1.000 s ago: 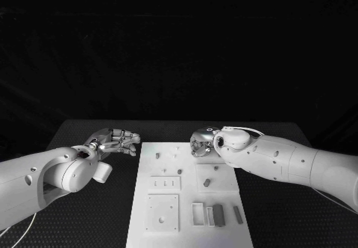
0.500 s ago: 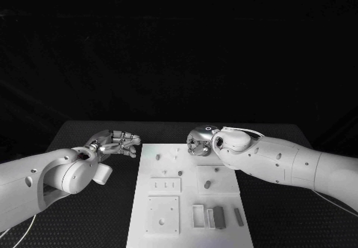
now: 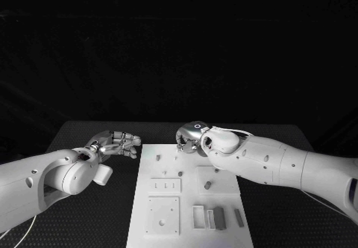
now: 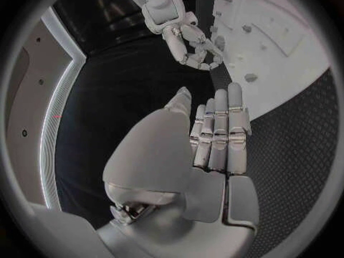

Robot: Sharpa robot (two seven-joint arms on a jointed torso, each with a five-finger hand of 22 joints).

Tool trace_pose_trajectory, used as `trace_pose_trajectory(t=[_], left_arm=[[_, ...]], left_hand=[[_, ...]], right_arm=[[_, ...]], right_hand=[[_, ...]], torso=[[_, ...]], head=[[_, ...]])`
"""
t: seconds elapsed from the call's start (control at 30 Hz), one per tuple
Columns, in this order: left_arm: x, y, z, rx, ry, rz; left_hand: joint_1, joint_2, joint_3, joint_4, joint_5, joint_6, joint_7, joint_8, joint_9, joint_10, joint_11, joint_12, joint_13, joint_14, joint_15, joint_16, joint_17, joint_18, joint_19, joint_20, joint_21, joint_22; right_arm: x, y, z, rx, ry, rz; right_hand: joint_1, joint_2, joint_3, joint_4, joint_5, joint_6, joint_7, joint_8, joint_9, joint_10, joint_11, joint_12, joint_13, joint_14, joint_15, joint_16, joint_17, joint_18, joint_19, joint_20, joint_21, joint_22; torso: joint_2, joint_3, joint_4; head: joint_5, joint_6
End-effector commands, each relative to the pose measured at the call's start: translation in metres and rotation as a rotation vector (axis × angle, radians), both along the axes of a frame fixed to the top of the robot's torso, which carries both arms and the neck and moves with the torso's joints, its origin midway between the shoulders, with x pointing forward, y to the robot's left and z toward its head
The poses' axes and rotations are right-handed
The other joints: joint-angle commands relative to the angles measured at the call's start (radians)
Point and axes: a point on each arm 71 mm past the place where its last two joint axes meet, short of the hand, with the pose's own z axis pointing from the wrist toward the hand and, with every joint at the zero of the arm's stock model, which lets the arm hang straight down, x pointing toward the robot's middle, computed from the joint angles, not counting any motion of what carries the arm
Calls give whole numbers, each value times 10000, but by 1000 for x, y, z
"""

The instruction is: Assemble the parts on the task board

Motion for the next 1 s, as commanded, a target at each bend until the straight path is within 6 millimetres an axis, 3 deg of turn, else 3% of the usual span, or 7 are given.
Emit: trace_pose_trajectory(t=[0.03,0.23,0.43,0.67,1.0], left_arm=[[0,-4,2,-55,-61,-204],[0,-5,2,-52,-55,-223],[1,-3,3,0,-123,-201],[1,-4,3,-2,-124,-228],[1,-5,4,11,-155,-244]], left_hand=[[-102,21,43,-1,15,22,58,-64,-12,60,32,-63,5,73,15,-63,15,253,-43,-53,-18,11],[-103,20,49,-1,15,23,58,-65,-12,63,32,-69,5,75,15,-70,23,253,-43,-52,-18,15],[-94,14,59,-8,15,23,57,-67,-14,69,31,-77,7,77,14,-81,36,256,-44,-55,-20,21],[-91,9,64,-8,14,25,57,-67,-14,73,31,-83,8,79,13,-89,45,255,-45,-54,-22,25],[-70,-3,74,-12,14,27,56,-68,-15,80,30,-96,9,83,13,-104,64,256,-47,-54,-25,35]], right_arm=[[1,5,0,-234,-375,-30],[2,7,-4,-435,-129,-178],[2,13,-9,-576,-82,-182],[5,9,-15,-683,-36,-356],[5,15,-21,-629,-32,-406]], right_hand=[[-10,-124,-45,9,-6,370,250,-7,-4,59,-4,27,1,31,-52,26,-16,684,56,-8,5,141],[-65,-173,-62,46,-6,345,260,-51,-24,53,4,-26,-34,19,-49,7,-70,684,73,-10,-13,126],[-79,-198,-62,50,-6,337,265,-70,-33,56,9,-42,-40,17,-45,-1,-86,684,75,-11,-26,119],[-76,-194,-54,51,-6,338,265,-77,-36,61,9,-45,-39,17,-44,-4,-91,684,77,-11,-32,116],[-89,-199,-53,59,-6,334,269,-91,-42,64,12,-58,-44,16,-42,-9,-103,684,83,-12,-39,111]], torso=[[5,1,12],[1,-14,39],[16,-8,-16],[15,-13,17],[24,-1,-6]], head=[[-3,4],[14,-31],[49,-52],[48,-78],[116,-103]])
